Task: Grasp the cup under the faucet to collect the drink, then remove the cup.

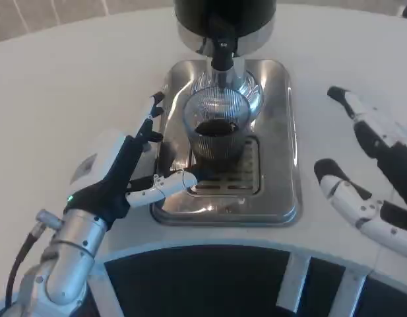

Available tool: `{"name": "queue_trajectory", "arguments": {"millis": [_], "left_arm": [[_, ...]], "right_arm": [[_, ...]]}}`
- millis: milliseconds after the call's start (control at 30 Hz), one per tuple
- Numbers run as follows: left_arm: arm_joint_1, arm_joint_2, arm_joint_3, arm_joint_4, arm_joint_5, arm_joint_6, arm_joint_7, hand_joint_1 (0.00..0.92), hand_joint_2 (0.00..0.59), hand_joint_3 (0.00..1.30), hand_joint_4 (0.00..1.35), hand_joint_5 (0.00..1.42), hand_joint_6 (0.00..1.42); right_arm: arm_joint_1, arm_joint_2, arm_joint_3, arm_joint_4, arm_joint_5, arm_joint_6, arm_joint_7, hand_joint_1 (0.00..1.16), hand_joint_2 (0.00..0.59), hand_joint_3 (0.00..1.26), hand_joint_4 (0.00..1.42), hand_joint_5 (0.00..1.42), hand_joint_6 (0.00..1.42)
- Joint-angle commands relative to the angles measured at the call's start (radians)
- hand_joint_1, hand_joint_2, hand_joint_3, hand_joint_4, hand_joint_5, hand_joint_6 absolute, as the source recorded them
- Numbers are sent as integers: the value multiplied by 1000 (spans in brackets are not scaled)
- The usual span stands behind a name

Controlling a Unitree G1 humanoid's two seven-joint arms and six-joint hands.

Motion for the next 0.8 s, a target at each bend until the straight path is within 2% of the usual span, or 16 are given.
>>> {"name": "queue_trajectory", "arguments": {"millis": [33, 300, 533, 800], "left_arm": [[-18, -13, -4, 50, -8, -49, 27, 253, 42, 10, 35, 254, 267], [-64, -35, -2, 163, -20, -147, 71, 290, 44, 0, 0, 202, 173], [-113, -53, -8, 289, -25, -241, 119, 331, 42, 0, 0, 184, 185], [-154, -53, -10, 370, -46, -333, 101, 356, 42, 0, 0, 221, 254]], "right_arm": [[73, 41, -15, -15, -14, -60, 22, 166, 505, 0, 0, 0, 0], [147, 113, -43, -15, -20, -146, 70, 167, 504, 0, 0, 0, 0], [188, 175, -68, -15, -30, -208, 112, 188, 515, 0, 0, 0, 0], [186, 229, -83, -15, -64, -233, 156, 228, 519, 0, 0, 0, 0]]}}
